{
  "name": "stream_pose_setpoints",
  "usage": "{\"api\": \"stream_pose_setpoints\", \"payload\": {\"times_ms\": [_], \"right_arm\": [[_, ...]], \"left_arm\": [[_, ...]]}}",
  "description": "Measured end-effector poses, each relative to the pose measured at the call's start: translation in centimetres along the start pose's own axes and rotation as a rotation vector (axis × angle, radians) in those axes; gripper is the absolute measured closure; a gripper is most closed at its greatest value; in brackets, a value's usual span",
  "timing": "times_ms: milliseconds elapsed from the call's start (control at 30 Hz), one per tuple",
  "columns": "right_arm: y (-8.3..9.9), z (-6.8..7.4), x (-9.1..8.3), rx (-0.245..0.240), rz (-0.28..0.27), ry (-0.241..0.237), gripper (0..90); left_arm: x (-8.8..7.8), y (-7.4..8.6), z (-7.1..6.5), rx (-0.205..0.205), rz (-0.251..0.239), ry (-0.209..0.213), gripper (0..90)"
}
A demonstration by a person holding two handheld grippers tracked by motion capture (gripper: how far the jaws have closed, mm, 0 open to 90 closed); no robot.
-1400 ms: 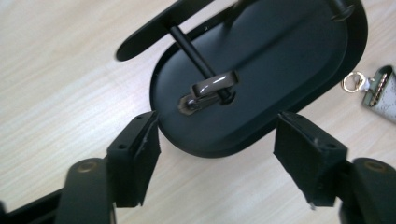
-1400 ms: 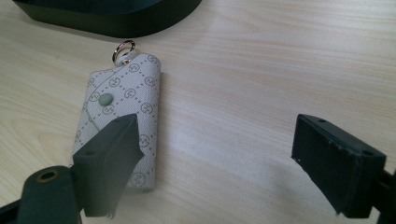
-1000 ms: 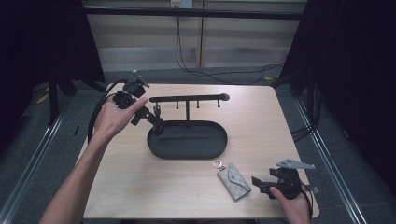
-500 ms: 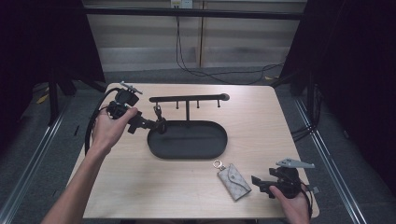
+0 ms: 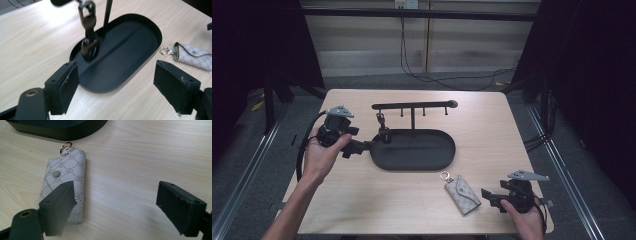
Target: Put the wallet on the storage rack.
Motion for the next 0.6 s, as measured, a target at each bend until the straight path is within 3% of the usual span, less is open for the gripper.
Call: {"api": "stream_pose_setpoints", "payload": {"times_ms": [167,333,400,500,600], "right_arm": [[0.0,0.0,0.0,-0.005,-0.010,-0.009,15.1],[0.0,0.1,-0.1,-0.005,-0.008,-0.006,15.1],[0.0,0.0,-0.1,-0.005,-0.007,-0.007,15.1],[0.0,0.1,0.0,-0.007,-0.001,-0.007,15.1],[0.0,0.1,0.1,-0.008,0.005,-0.006,15.7]], "left_arm": [[0.2,2.0,0.0,-0.023,-0.021,0.001,22.5],[-0.1,4.1,-0.3,-0.033,-0.092,-0.016,25.3],[0.0,4.9,-0.2,-0.028,-0.093,0.005,25.3],[0.4,6.1,0.2,-0.016,-0.091,-0.004,25.4],[0.7,7.3,0.7,-0.037,-0.096,-0.012,25.4]]}}
Point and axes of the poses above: each handheld gripper's, and its own axes: x roughly forward along the jaws, y roughly out of its underside, z roughly to its left, the point moved 1 cm from there along x, roughly forward along the jaws, and after that the axes turned 6 degrees about -x, right-handed, at the moved point
